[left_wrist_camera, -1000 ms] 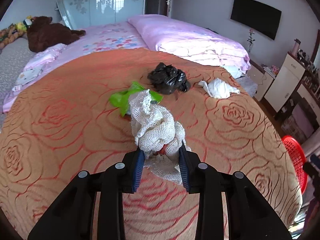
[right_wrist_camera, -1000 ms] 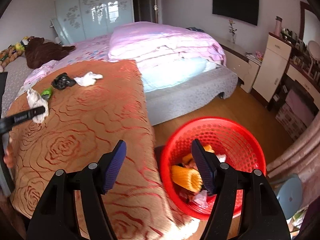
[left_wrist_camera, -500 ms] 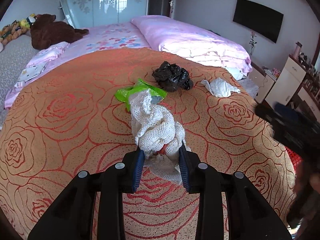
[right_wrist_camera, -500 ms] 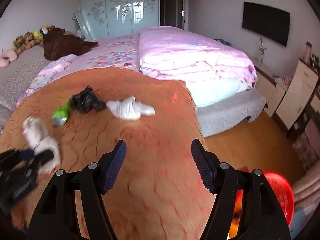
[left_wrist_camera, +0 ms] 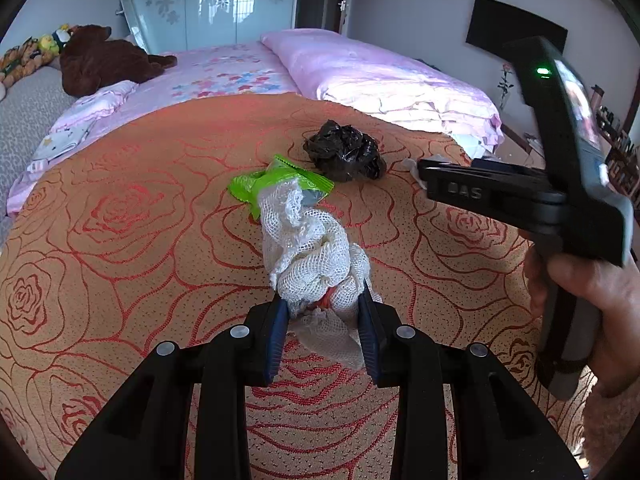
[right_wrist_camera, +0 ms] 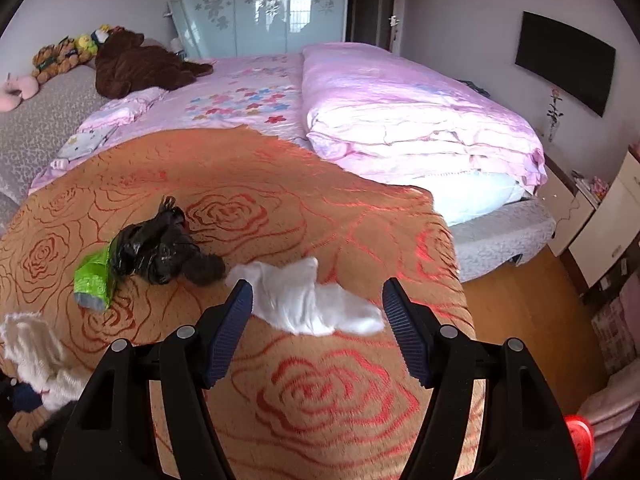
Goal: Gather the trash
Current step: 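Grasp the white mesh netting with the left tool while the right tool grasps the white tissue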
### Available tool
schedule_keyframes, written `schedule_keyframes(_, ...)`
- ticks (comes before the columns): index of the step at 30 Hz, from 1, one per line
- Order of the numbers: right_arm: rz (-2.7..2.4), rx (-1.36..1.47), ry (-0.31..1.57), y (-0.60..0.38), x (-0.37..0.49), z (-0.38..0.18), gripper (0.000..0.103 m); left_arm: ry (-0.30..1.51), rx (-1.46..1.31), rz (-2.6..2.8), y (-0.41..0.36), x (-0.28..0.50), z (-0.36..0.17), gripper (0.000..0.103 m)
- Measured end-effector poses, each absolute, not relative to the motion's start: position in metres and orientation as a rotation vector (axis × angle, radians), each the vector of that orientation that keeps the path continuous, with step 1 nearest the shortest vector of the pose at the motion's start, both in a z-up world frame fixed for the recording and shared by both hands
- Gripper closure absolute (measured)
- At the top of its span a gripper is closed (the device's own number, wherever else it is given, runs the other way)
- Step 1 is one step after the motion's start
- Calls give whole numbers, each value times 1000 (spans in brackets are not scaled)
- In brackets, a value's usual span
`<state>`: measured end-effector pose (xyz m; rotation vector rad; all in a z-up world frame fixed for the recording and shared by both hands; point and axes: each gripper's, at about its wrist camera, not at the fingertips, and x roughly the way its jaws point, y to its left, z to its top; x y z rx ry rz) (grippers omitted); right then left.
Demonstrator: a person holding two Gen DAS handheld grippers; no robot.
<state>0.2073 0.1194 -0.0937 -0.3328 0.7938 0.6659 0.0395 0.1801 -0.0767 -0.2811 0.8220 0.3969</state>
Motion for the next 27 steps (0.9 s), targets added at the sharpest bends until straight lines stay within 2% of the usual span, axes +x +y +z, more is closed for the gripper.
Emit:
schedule_keyframes(1,664,-338,805,122,209,-96,39,822,-282,397,180,40,-77,73)
schedule_keyframes(3,662,-344,842,125,214,-100,49,822,-284,397,180,40,-77,73)
schedule_keyframes(9,673,-333,846,121,209,-101,64,821,-286,398,181,40,-77,73)
schedule_keyframes(27,682,-256,889,55,150,-102,67,804,-284,403,178,35,-73,73)
